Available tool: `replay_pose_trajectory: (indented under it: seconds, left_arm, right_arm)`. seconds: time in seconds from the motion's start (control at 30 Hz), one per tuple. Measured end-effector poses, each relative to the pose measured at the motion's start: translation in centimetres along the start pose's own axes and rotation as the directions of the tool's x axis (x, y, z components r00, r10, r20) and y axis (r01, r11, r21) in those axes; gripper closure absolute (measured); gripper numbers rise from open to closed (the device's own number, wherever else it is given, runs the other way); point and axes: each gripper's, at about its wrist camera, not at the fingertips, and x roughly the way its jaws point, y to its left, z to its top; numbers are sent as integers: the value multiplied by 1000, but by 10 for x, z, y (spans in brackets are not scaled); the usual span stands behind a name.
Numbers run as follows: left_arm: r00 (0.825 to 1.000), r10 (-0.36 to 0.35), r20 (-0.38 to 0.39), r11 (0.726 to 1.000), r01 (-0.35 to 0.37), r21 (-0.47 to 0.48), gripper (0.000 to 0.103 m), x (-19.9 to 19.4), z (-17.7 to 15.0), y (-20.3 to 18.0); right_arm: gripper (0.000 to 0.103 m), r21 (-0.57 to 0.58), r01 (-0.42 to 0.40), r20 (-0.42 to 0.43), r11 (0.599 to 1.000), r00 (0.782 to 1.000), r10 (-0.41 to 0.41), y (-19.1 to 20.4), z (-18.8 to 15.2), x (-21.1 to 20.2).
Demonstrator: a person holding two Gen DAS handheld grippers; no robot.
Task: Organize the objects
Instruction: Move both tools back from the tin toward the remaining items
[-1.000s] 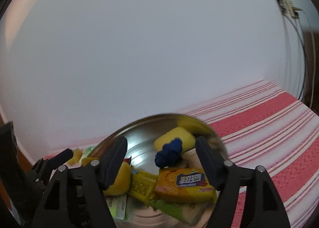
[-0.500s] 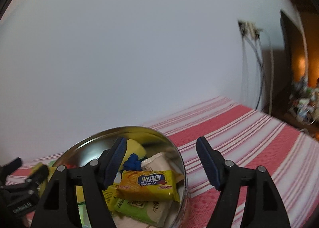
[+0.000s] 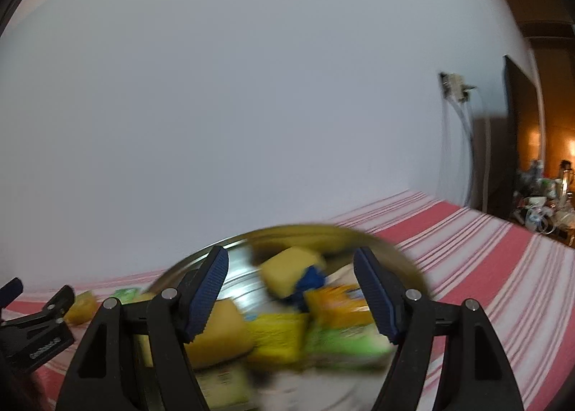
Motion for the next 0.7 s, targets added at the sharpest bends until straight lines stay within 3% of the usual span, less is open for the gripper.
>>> replay_pose_trajectory:
  seconds: [0.17, 0.4, 0.7]
  left_arm:
    - [999, 51, 1, 999, -51, -18, 0, 13, -5, 33]
    - [995, 82, -56, 996, -84, -39, 0, 35, -11, 65]
    - [987, 112, -112, 988, -122, -92, 0, 53, -12, 98]
  right_arm:
    - [29, -55, -54, 34, 997, 998, 56, 38, -5, -1]
    - [29, -108, -132, 15, 985, 991, 134, 84, -9, 9]
    - [29, -156, -229, -70, 961, 973, 221, 137, -14, 41]
